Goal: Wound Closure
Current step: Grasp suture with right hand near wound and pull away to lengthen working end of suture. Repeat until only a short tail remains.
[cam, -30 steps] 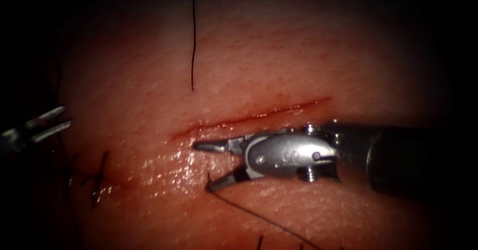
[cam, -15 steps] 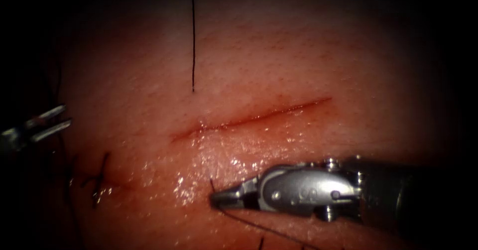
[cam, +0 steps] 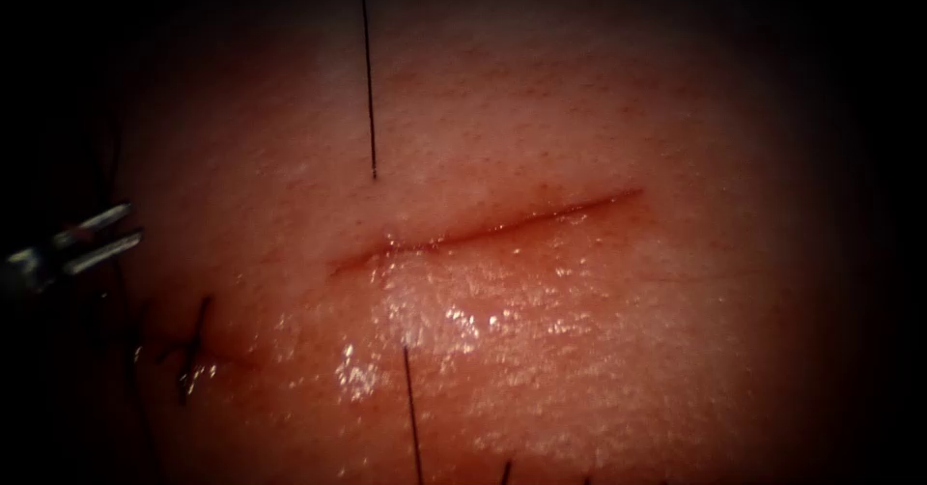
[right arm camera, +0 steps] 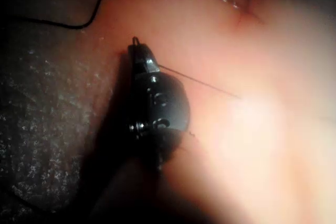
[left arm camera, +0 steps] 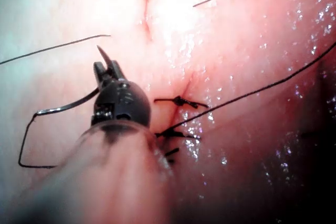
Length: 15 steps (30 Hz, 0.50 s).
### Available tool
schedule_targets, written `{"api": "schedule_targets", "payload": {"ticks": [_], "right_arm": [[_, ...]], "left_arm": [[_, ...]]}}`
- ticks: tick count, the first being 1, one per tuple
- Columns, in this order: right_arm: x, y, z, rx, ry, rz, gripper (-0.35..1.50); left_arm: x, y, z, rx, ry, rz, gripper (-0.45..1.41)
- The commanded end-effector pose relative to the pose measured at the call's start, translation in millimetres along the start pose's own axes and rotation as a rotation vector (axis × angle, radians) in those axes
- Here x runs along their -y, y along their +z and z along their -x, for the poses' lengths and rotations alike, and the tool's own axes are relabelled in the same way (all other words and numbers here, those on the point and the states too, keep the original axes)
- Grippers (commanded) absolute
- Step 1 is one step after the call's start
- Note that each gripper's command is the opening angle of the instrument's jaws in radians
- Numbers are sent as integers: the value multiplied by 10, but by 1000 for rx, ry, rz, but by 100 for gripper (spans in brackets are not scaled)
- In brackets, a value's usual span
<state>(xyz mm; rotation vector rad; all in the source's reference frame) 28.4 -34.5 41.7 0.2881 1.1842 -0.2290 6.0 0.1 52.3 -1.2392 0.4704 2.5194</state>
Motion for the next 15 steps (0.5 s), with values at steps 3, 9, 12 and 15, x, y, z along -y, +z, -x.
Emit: {"api": "schedule_targets", "payload": {"ticks": [3, 9, 12, 15], "right_arm": [[27, 10, -11, 4, -36, -36, -35], [17, -7, -39, -87, -70, 7, 140], [-12, -28, -43, -122, -123, 75, 148], [-37, -51, -47, -130, -166, 103, 148]], "left_arm": [[0, 8, 2, -2, 2, 1, -45], [0, 8, 1, -1, 2, 0, -45], [0, 8, 1, -1, 2, 0, -45], [0, 8, 1, -1, 2, 0, -45]]}}
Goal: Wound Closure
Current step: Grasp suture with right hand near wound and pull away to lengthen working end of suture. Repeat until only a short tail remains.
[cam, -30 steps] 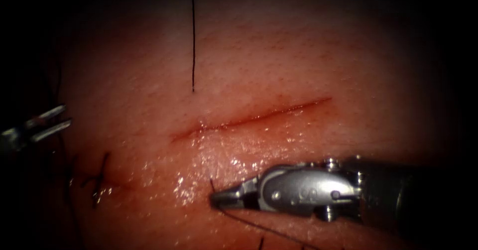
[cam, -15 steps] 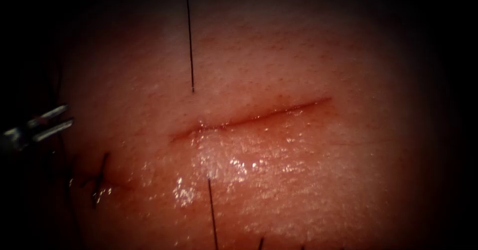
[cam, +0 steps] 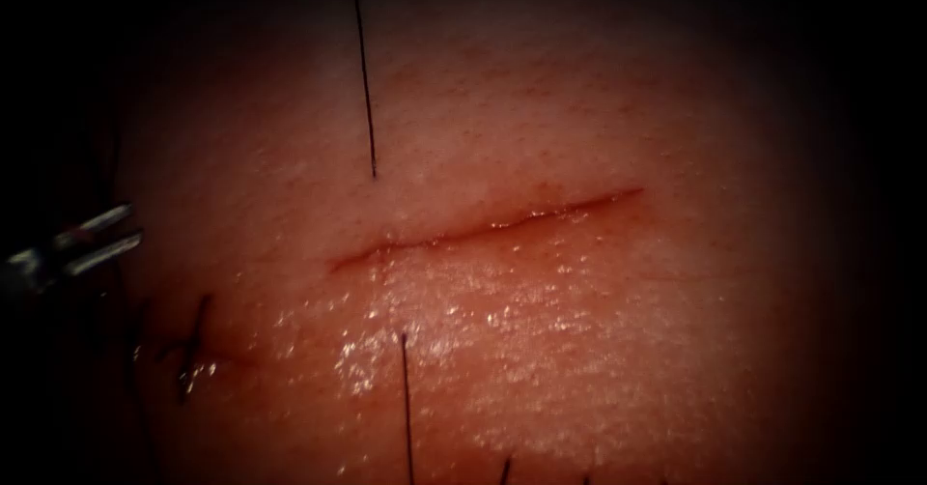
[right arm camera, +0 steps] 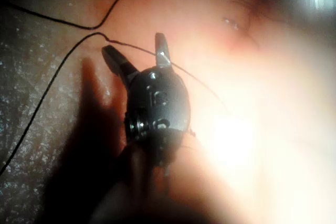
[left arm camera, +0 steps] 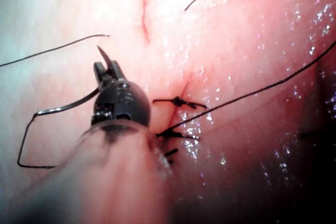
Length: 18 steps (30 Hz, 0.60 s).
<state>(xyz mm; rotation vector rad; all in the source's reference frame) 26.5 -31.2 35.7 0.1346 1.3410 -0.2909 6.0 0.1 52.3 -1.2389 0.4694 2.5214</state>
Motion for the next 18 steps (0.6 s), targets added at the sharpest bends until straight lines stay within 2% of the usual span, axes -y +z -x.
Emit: {"api": "schedule_targets", "payload": {"ticks": [1, 5, 9, 12, 13, 14, 15, 18], "right_arm": [[-25, -7, 4, 2, -29, 25, 148], [-54, -32, 8, 18, -67, 54, 148], [-68, -36, 24, 38, -62, 70, 148], [-84, -27, 51, 67, -55, 95, 146], [-94, -18, 69, 85, -49, 116, 145], [-94, -18, 69, 85, -49, 116, 145], [-101, -7, 86, 95, -49, 139, 146], [-105, 3, 99, 95, -43, 143, 146]], "left_arm": [[1, 8, 2, -2, 1, -1, -45], [1, 8, 2, -2, 1, -1, -45], [1, 8, 2, -2, 1, -1, -45], [1, 8, 1, 0, 2, 2, -45], [0, 8, 1, 0, 2, 2, -45], [0, 8, 1, 0, 2, 2, -45], [0, 8, 1, 0, 2, 2, -45], [0, 8, 1, 0, 2, 2, -45]]}}
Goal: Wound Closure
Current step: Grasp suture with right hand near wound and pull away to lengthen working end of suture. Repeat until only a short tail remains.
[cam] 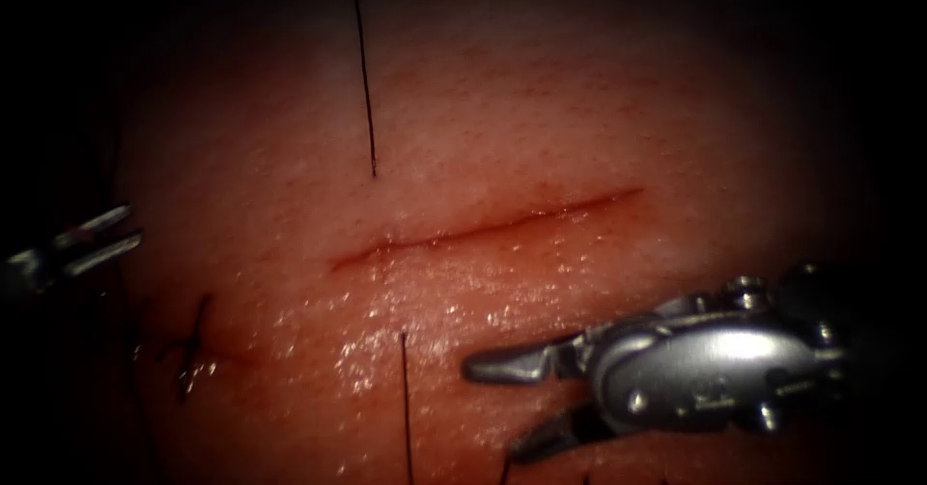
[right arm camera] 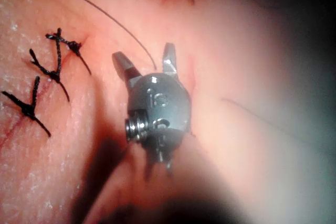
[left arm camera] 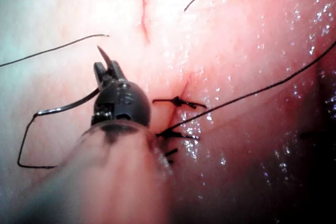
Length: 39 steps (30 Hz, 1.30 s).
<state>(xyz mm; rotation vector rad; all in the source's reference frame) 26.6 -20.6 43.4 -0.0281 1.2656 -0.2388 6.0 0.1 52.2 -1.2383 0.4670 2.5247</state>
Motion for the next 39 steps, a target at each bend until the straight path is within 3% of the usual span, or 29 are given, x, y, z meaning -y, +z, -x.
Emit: {"api": "schedule_targets", "payload": {"ticks": [1, 10, 16, 19, 20, 21, 22, 23, 31, 39], "right_arm": [[-6, 22, 17, 5, 12, 8, 145], [5, 71, 69, 13, 47, 12, 138], [15, 90, 86, 43, 34, -1, 135], [17, 92, 90, 46, 37, 1, 123], [17, 91, 89, 48, 43, -4, 106], [17, 91, 88, 52, 50, -12, 78], [17, 89, 87, 59, 58, -29, 12], [15, 88, 83, 68, 75, -43, -35], [22, 78, 65, 59, 86, -51, -35], [58, 58, 21, 20, 72, -92, -35]], "left_arm": [[0, 8, 1, -2, 1, -1, -45], [0, 7, 1, -1, 1, -1, -45], [0, 7, 1, -1, 1, -1, -45], [0, 7, 1, -1, 1, -1, -45], [0, 7, 1, -1, 1, -1, -45], [0, 7, 1, -1, 1, -1, -45], [0, 7, 1, -1, 1, -1, -45], [0, 7, 1, -1, 1, -1, -45], [1, 7, 1, -2, 1, -1, -45], [1, 8, 2, -2, 1, -1, -45]]}}
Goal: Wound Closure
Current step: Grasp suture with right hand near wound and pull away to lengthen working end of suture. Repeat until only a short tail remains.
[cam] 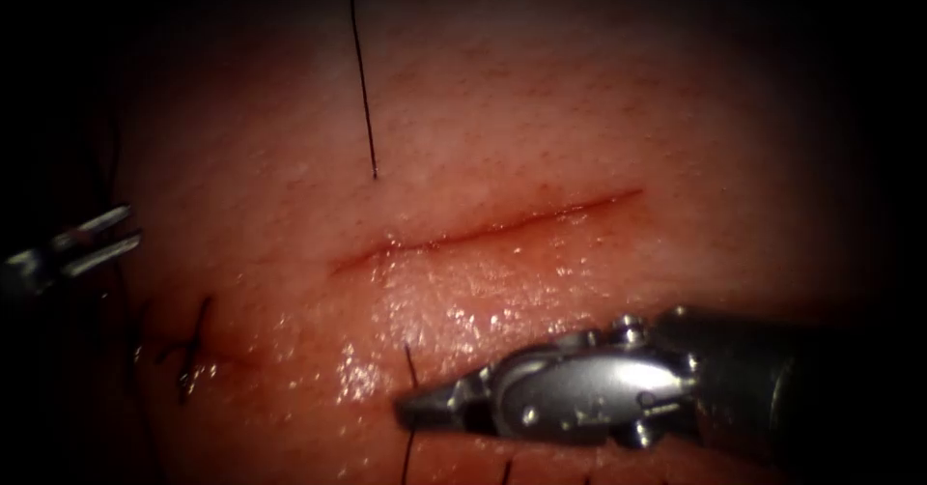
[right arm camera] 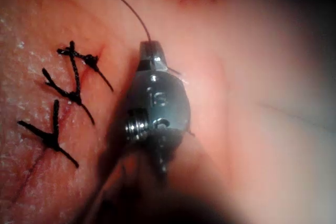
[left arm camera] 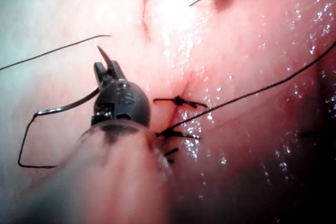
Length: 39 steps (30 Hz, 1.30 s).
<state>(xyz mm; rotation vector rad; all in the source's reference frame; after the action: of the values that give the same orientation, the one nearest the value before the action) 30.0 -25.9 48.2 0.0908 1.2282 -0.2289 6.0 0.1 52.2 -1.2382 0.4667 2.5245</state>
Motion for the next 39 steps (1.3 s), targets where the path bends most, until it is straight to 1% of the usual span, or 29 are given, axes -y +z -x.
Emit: {"api": "schedule_targets", "payload": {"ticks": [1, 2, 3, 4, 6, 7, 10, 11, 12, 13, 15, 17, 18, 19, 20, 21, 22, 23, 24, 26, 28, 29, 31, 32, 33, 34, 35, 39], "right_arm": [[12, 3, -11, -8, -7, -9, -35], [17, 2, -16, -9, -10, -14, -35], [29, -2, -27, -18, -20, -28, -35], [29, -2, -27, -18, -20, -28, -35], [39, -5, -35, -26, -13, -40, -35], [50, -7, -43, -30, -19, -57, -35], [72, -12, -55, -26, -25, -103, -35], [83, -16, -63, -30, -20, -121, -35], [83, -16, -63, -30, -20, -121, -35], [96, -22, -77, -46, -12, -138, -35], [99, -23, -81, -54, -10, -146, -35], [108, -28, -98, -82, -8, -172, -35], [108, -30, -106, -90, -7, -178, 29], [105, -31, -109, -92, -3, -175, 73], [100, -32, -110, -99, 2, -167, 103], [100, -32, -110, -99, 2, -167, 103], [83, -35, -109, -117, 3, -133, 135], [65, -40, -105, -121, -18, -82, 147], [52, -44, -102, -122, -42, -58, 148], [30, -52, -95, -115, -55, -43, 148], [13, -58, -87, -116, -74, -17, 148], [-2, -63, -78, -110, -79, -3, 148], [-12, -66, -69, -103, -78, 9, 148], [-19, -67, -59, -99, -76, 23, 148], [-22, -67, -54, -96, -74, 28, 148], [-22, -67, -54, -96, -74, 28, 148], [-28, -64, -41, -85, -69, 39, 148], [-39, -50, -17, -66, -68, 57, 147]], "left_arm": [[0, 9, 2, -2, 1, -1, -45], [0, 9, 2, -2, 1, -1, -45], [0, 10, 2, -2, 1, -2, -45], [0, 10, 2, -2, 1, -2, -45], [0, 10, 2, -2, 1, -2, -45], [-1, 10, 2, -2, -5, -3, -45], [-1, 10, 2, 0, -4, 0, -45], [-1, 10, 2, 0, -4, 0, -45], [-1, 10, 2, 0, -4, 0, -45], [-1, 10, 2, 0, -4, 0, -45], [-1, 10, 2, 0, -4, 0, -45], [-1, 10, 2, 0, -4, 0, -45], [-1, 10, 2, 0, -4, 0, -45], [-1, 10, 2, 0, -4, 0, -45], [-1, 10, 2, 0, -4, 0, -45], [-1, 10, 2, 0, -4, 0, -45], [-1, 10, 2, 0, -3, -1, -45], [-1, 10, 2, 0, -3, -1, -45], [-1, 10, 2, 0, -3, -1, -45], [-1, 10, 2, 0, -3, -1, -45], [-1, 10, 2, 0, -3, -1, -45], [-1, 10, 2, 0, -3, 0, -45], [-1, 10, 2, 0, -3, 0, -45], [-1, 10, 2, -1, -3, 0, -45], [-1, 10, 2, -1, -3, 0, -45], [-1, 10, 2, -1, -3, 0, -45], [-1, 10, 2, 0, -3, 0, -45], [-1, 10, 2, 0, -3, 0, -45]]}}
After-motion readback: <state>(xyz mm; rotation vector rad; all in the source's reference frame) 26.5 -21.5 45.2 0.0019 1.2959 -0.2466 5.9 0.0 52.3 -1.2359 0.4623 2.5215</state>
